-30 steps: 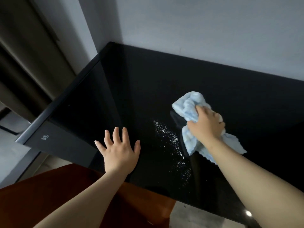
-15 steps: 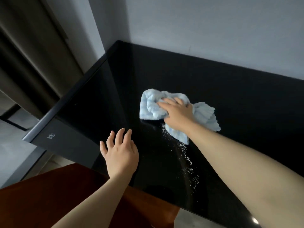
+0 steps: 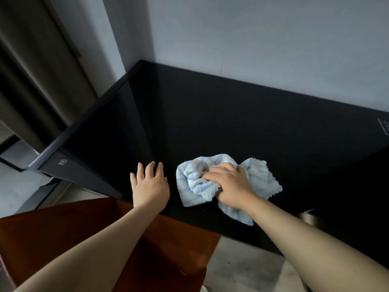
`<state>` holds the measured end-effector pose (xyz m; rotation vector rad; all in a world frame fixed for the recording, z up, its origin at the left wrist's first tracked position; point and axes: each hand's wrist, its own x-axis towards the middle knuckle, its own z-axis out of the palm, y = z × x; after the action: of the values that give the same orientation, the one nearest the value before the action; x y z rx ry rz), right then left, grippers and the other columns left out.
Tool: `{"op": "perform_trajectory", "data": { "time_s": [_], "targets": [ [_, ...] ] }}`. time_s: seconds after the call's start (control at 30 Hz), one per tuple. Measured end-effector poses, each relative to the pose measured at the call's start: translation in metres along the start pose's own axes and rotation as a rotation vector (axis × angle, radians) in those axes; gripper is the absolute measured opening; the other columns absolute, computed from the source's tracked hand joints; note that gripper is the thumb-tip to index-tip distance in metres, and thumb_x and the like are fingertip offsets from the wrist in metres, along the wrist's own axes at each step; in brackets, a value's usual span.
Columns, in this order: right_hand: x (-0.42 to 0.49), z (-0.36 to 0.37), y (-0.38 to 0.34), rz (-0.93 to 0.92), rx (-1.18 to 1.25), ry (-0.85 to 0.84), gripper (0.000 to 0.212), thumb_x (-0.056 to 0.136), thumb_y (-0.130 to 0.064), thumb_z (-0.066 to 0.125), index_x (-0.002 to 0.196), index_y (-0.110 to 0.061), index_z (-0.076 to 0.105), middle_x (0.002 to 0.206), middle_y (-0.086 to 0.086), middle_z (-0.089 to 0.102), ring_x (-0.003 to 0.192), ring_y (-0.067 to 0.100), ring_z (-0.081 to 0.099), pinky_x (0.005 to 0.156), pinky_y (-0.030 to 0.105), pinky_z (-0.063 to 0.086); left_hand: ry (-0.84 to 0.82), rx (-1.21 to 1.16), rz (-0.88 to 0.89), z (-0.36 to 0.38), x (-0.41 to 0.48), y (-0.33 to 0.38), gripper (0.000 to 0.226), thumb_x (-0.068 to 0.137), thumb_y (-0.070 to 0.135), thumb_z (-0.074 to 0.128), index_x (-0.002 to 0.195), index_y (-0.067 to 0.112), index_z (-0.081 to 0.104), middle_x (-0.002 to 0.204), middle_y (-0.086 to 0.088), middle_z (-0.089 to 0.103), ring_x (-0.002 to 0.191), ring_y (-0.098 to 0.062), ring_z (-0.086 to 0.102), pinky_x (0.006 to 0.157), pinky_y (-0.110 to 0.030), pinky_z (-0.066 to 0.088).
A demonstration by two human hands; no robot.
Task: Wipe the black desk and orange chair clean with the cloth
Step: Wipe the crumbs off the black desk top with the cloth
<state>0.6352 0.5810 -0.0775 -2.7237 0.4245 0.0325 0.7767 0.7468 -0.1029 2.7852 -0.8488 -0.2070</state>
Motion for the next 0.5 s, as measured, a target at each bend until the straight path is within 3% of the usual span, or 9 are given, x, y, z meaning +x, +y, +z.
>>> {"op": "perform_trajectory", "data": {
  "time_s": [0.1,0.23,0.4,0.5],
  "targets": [
    [-0.039,0.004,0.005,0.008,0.028,0.025,0.032,0.086,-0.023,0.055,0.112,-0.042,0.060,0.115,-0.024,0.054,0.119,0.007,0.033,0.092,0.037,0.019,-0.001,-0.002,0.054,0.004,-0.024,0.000,0.052,0.100,0.032,0.029,0.149,0.020,0.019,0.155,-0.003,0.019,0.145,-0.030,0.000,0.116,-0.045,0.003],
    [-0.082,0.007,0.009,0.027,0.040,0.051,0.018,0.083,-0.032,0.059,0.098,-0.039,0.064,0.093,-0.031,0.045,0.109,0.004,0.035,0.089,0.035,0.022,-0.016,-0.013,0.086,0.005,-0.040,0.002,0.051,0.101,0.030,0.029,0.149,0.019,0.019,0.156,-0.004,0.018,0.145,-0.030,-0.001,0.117,-0.043,0.003],
    [-0.115,0.009,0.006,0.091,0.056,0.107,0.006,0.083,-0.035,0.058,0.086,-0.039,0.062,0.077,-0.028,0.044,0.099,0.003,0.034,0.089,0.035,0.023,-0.060,-0.018,0.100,0.005,-0.063,0.015,0.052,0.101,0.029,0.029,0.150,0.019,0.015,0.157,-0.005,0.014,0.145,-0.029,-0.002,0.117,-0.042,0.004],
    [-0.133,0.009,0.002,0.170,0.041,0.116,0.009,0.087,-0.034,0.056,0.088,-0.036,0.064,0.083,-0.025,0.048,0.100,0.004,0.034,0.088,0.033,0.021,-0.102,-0.017,0.145,0.003,-0.071,0.015,0.052,0.101,0.030,0.030,0.150,0.019,0.015,0.157,-0.005,0.013,0.145,-0.028,-0.002,0.117,-0.042,0.005]
  ]
}}
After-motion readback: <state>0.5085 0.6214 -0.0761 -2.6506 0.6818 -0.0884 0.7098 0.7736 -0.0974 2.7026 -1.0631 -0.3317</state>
